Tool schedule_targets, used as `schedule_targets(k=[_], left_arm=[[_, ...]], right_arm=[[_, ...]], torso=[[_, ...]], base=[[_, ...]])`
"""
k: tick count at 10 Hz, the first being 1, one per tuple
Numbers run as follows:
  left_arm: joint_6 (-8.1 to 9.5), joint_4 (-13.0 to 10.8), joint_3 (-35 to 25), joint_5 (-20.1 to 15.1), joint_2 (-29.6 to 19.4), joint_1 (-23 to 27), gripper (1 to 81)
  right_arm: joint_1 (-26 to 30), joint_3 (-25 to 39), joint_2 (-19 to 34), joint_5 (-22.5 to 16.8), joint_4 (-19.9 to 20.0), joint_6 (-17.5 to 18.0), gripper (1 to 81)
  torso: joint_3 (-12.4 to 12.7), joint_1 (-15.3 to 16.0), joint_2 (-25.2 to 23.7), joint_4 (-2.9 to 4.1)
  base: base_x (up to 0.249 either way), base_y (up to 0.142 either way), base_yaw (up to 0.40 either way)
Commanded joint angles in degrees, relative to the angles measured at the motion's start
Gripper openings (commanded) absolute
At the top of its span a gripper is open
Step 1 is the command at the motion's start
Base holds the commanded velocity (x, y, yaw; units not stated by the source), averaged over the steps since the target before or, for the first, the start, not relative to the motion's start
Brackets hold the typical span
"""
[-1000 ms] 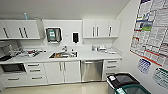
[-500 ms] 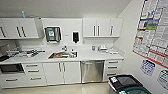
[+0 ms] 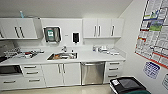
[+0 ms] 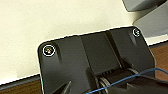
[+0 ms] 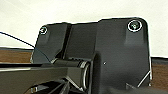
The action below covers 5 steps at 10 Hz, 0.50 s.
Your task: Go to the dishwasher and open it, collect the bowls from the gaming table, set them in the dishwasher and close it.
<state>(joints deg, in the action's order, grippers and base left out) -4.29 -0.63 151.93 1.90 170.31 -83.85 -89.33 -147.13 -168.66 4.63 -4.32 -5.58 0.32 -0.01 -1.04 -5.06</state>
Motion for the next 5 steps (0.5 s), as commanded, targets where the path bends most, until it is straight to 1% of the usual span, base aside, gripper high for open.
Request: schedule_targets(k=[1,5], left_arm=[[-0.1,0.02,-0.14,-2.6,-0.32,3.55,81.1],[-0.1,-0.07,-0.23,-2.6,-0.41,3.55,81.1]], right_arm=[[2.79,0.36,0.4,-2.7,0.01,-0.22,81.1],[2.8,0.36,0.4,-2.7,0.01,-0.22,81.1]], torso=[[0.0,0.01,0.0,0.0],[0.0,0.01,0.02,0.0]], base=[[0.127,0.0,0.0],[0.134,0.0,0.0]])
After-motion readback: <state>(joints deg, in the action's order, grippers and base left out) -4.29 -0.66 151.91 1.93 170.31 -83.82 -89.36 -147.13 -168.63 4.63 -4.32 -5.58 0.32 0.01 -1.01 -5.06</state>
